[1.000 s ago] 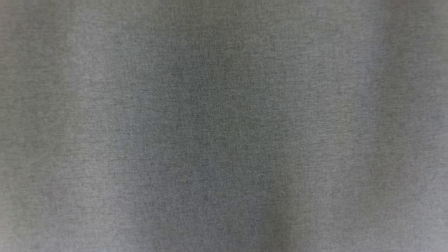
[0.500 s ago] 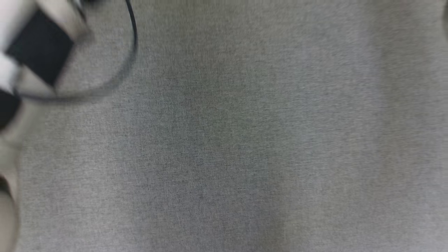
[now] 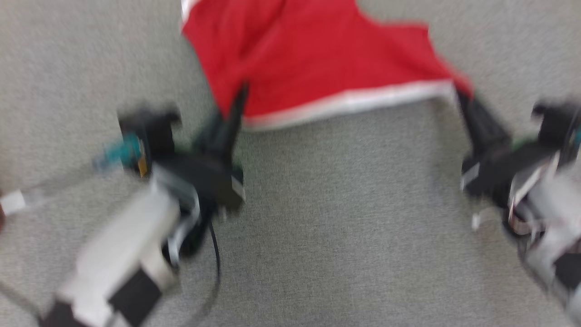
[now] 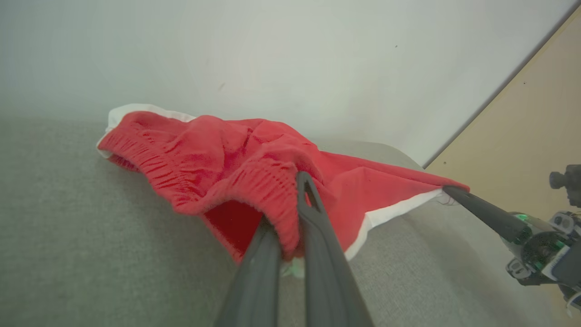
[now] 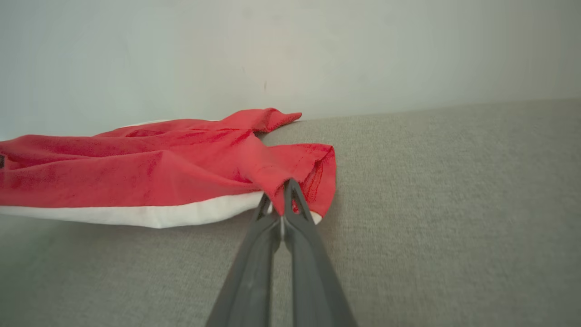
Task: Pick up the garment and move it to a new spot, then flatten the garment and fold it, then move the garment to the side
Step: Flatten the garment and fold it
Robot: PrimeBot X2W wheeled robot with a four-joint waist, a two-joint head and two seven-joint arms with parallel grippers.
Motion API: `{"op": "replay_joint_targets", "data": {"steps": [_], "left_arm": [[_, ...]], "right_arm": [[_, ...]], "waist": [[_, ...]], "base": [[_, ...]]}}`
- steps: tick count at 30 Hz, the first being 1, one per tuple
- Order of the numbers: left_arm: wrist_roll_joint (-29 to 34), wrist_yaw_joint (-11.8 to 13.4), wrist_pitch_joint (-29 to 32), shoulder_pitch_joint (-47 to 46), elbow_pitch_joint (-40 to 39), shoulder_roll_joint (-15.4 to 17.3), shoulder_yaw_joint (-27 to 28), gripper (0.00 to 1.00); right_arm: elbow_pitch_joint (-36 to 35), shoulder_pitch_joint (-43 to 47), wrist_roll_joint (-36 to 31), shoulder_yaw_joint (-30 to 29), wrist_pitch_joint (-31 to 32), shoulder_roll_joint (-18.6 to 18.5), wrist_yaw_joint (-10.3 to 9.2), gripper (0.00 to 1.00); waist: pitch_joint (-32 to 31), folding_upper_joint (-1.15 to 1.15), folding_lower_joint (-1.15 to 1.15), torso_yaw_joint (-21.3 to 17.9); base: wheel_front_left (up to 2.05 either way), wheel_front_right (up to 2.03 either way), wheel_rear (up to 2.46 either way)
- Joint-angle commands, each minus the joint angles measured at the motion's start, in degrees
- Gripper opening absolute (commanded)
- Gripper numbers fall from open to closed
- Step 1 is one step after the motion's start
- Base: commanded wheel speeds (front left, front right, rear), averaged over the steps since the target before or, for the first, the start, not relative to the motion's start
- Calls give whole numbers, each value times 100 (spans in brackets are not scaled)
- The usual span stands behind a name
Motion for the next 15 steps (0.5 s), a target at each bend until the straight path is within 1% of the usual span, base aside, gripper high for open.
{"op": "replay_joint_targets", "data": {"steps": [1,8,12,15], "left_arm": [[80,58,-17,513,-156,-26,143,0],[368,82,-18,2218,-607,-169,425,0],[449,72,-18,2886,-646,-220,485,0],[504,17,-18,3282,-624,-234,511,0]], "right_arm": [[-113,439,-29,-63,-19,-40,-13,0],[-531,2033,-172,-476,-14,65,-13,0],[-750,2932,-207,-714,-13,186,-13,0],[-907,3556,-211,-963,4,272,-13,0]], "waist": [[-503,1,2,-26],[-970,1,2,34],[-1226,1,2,108],[-1369,1,2,177]], "base": [[0,0,0],[0,0,0],[0,0,0],[0,0,0]]}}
